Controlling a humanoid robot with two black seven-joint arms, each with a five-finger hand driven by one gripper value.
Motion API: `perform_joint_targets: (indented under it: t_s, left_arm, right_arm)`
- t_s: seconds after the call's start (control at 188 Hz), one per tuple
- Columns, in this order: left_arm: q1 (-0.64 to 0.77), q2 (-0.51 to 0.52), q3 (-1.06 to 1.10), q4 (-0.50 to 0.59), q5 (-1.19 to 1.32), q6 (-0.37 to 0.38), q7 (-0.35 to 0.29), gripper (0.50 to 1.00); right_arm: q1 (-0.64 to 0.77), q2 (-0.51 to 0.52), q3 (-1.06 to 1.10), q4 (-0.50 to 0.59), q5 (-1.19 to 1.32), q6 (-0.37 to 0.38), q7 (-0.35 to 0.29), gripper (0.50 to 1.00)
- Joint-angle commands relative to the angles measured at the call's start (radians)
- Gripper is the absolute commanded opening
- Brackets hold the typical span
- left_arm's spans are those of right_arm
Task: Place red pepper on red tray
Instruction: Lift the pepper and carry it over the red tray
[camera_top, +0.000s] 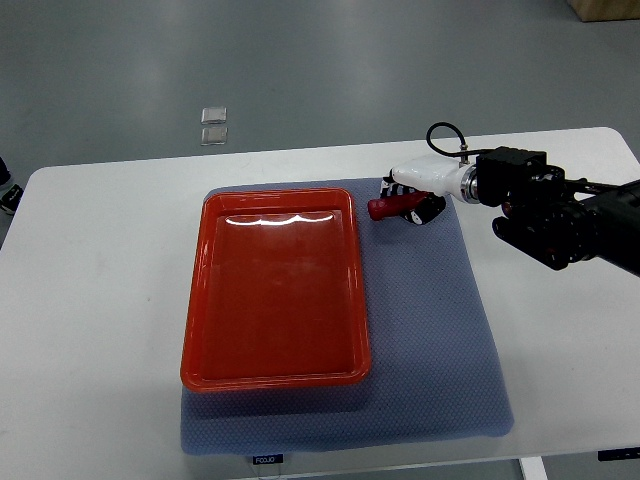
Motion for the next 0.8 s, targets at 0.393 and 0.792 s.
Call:
perform_joint_targets:
  t_s: [0.393, 0.792]
  left_arm:
    - [0.0, 0.0, 0.0, 0.0, -0.001, 0.0, 0.0, 1.0]
    - [0.0, 0.0, 0.0, 0.0, -0.001, 0.0, 0.0, 1.0]
  right_arm:
    - [0.032, 0.017, 0.185, 0.166, 0.012, -0.017, 0.032, 0.57]
    - [-0.028, 0.092, 0.188, 0.28, 0.045, -0.018, 0.131, 0.584]
